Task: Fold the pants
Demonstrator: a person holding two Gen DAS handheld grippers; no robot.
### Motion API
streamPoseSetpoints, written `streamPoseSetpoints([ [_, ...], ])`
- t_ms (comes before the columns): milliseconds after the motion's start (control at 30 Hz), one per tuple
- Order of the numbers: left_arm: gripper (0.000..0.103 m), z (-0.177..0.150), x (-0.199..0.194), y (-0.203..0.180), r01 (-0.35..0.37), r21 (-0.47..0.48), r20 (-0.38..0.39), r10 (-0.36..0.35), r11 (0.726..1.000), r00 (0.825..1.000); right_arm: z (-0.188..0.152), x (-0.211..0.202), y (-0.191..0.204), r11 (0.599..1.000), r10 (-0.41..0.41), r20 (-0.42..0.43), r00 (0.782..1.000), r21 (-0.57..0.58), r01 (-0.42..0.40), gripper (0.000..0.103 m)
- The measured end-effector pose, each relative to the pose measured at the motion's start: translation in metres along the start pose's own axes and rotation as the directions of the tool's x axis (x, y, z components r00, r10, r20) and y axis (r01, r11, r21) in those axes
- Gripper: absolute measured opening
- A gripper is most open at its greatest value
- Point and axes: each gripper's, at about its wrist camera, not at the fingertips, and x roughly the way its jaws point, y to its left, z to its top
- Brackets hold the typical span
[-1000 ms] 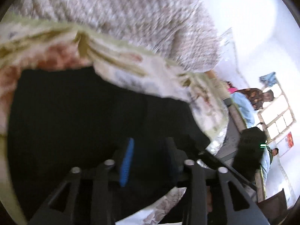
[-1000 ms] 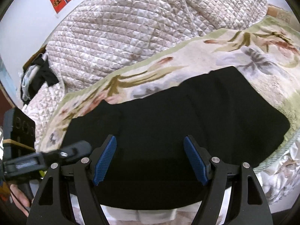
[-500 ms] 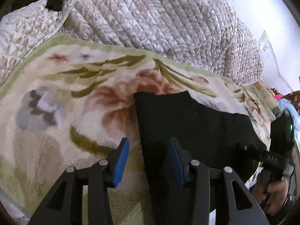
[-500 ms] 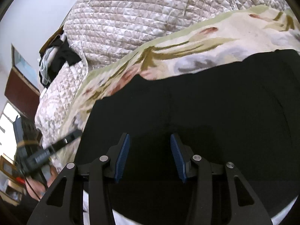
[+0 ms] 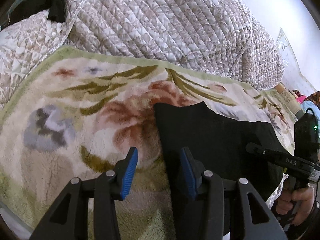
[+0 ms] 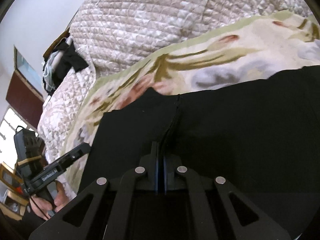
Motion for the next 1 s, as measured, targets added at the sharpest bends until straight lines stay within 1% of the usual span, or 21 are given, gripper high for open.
streamPoseSetpoints([
  [33, 0.047, 0.001, 0.001, -0.001, 0.004, -0.002, -0.004, -0.004, 1.0, 1.0, 0.0, 0.001, -0.006, 0.999, -0.028, -0.002, 1.0, 0.018, 0.028, 0.002],
  [67, 0.047, 0.002, 0.003, -0.002, 0.01, -0.006, -0.011, -0.01, 1.0, 1.0, 0.001, 0.003, -0.011, 0.999, -0.032, -0.008, 0.999, 0.035, 0.032, 0.002],
  [133, 0.047, 0.005, 0.006, -0.005, 0.012, -0.01, -0.019, -0.012, 1.0, 1.0, 0.001, 0.008, -0.019, 0.997, -0.005, -0.024, 1.0, 0.074, 0.007, 0.003],
  [200, 0.047, 0.013, 0.008, -0.013, 0.022, 0.0, -0.014, -0.022, 1.0, 1.0, 0.004, 0.006, -0.019, 0.997, -0.004, -0.016, 1.0, 0.075, 0.006, 0.004],
  [233, 0.047, 0.019, 0.008, -0.019, 0.032, 0.011, -0.004, -0.032, 0.999, 0.999, 0.005, 0.002, -0.018, 0.997, -0.021, -0.004, 1.0, 0.068, 0.022, 0.01],
  [300, 0.047, 0.031, 0.012, -0.032, 0.062, 0.035, 0.013, -0.063, 0.997, 0.998, 0.006, -0.01, -0.019, 0.996, -0.056, 0.048, 0.997, 0.066, 0.053, 0.015],
  [367, 0.047, 0.041, 0.022, -0.042, 0.088, 0.05, 0.012, -0.089, 0.995, 0.996, 0.007, -0.022, -0.021, 0.996, -0.06, 0.091, 0.994, 0.075, 0.053, 0.015],
  [433, 0.047, 0.047, 0.039, -0.045, 0.08, 0.049, -0.017, -0.079, 0.996, 0.997, 0.007, -0.028, -0.022, 0.996, -0.055, 0.113, 0.992, 0.08, 0.046, 0.015],
  [467, 0.047, 0.048, 0.051, -0.042, 0.07, 0.044, -0.043, -0.069, 0.997, 0.997, 0.008, -0.029, -0.022, 0.996, -0.055, 0.115, 0.992, 0.077, 0.047, 0.015],
  [533, 0.045, 0.046, 0.069, -0.032, 0.029, 0.023, -0.089, -0.027, 0.999, 0.996, 0.007, -0.027, -0.02, 0.996, -0.059, 0.105, 0.993, 0.068, 0.052, 0.015],
  [567, 0.045, 0.044, 0.07, -0.029, 0.037, 0.02, -0.075, -0.035, 0.999, 0.997, 0.007, -0.026, -0.02, 0.996, -0.06, 0.096, 0.994, 0.066, 0.053, 0.015],
  [633, 0.045, 0.043, 0.067, -0.025, 0.046, 0.016, -0.059, -0.045, 0.999, 0.997, 0.006, -0.023, -0.019, 0.997, -0.06, 0.08, 0.995, 0.059, 0.055, 0.015],
  [767, 0.045, 0.036, 0.054, -0.027, 0.033, 0.036, -0.049, -0.031, 0.999, 0.998, 0.005, -0.028, -0.01, 0.998, -0.068, 0.089, 0.994, 0.012, 0.068, 0.015],
  [900, 0.045, 0.016, 0.025, -0.024, 0.03, 0.032, -0.03, -0.029, 0.999, 0.999, -0.004, -0.036, 0.009, 0.994, -0.076, 0.083, 0.994, -0.077, 0.082, 0.015],
  [1000, 0.045, -0.006, 0.001, -0.026, 0.046, 0.039, -0.021, -0.045, 0.998, 0.999, -0.023, -0.036, 0.025, 0.985, -0.085, 0.051, 0.995, -0.143, 0.092, 0.015],
])
